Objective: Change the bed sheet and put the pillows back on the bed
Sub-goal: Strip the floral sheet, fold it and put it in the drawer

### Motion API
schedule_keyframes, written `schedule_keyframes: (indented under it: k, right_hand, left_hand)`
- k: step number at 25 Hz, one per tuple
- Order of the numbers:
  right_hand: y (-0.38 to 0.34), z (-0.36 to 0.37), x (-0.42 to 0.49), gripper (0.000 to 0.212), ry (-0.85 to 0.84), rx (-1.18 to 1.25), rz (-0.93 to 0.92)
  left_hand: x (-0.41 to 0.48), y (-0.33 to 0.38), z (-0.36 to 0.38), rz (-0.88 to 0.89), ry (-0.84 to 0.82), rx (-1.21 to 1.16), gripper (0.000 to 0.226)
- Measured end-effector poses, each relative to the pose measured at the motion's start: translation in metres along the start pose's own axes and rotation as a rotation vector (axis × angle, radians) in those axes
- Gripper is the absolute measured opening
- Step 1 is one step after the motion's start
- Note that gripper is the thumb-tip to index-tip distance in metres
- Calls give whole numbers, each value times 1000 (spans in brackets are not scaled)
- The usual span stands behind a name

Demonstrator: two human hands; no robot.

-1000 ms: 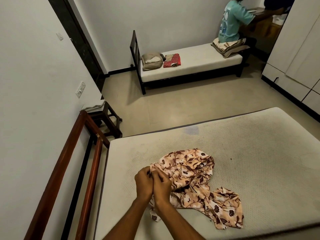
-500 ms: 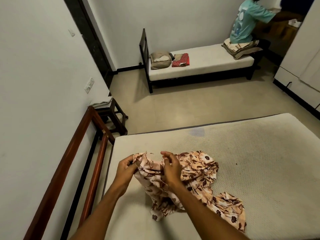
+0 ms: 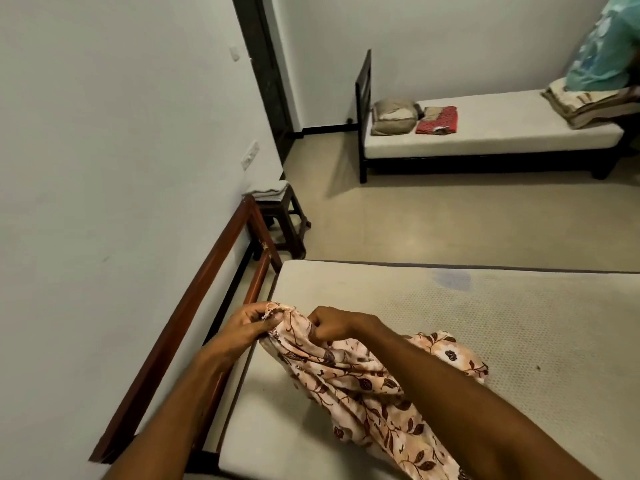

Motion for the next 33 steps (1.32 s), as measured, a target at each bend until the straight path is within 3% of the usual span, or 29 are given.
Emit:
schedule_keyframes:
  k: [5,9,13,15,17,19,23,25,30,33]
  right_hand:
    - [17,-21,10,37,132,-181,-17]
    - [-5,-54,-7,32,409,-239,-114]
    - [-57,-75,-45,31,699,-57,-330]
    - [-75,-75,-53,26,695,-94,-385]
    - [-77,-72,-52,39,618,-160,-345]
    - [-59,-72,-43,41,545,-214,-225]
    - [3,-79,-36,22,446,-408,112]
    - [32,-83,-45,27,429,-404,179]
    - [65,-76,-65,15,583,-209,138]
    - [70,-43,-69,30,720,-210,45]
  left_hand:
    - [-14,4,-56,40,166,63,26]
    - [-13,17,-90,115,426,121,19]
    - [-5,44,-116,184,701,50,21]
    - [4,69,-125,254,767,-34,15]
    - [17,95,-134,310,804,-92,18]
    - [31,114,-142,348,798,-70,20]
    - [46,140,-150,429,797,-31,30]
    - [49,143,-158,427,814,-51,36]
    - [53,134,-173,427,810,-79,37]
    - [51,136,-175,440,820,-114,34]
Point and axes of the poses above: each hand's wrist, its own x-axis towards the middle knuckle, its own z-axis out of the palm, y = z × x, the point moved 6 cm from there along x, towards the middle knuckle, and after that the axes turned 2 degrees about z, right-handed, at the moved point
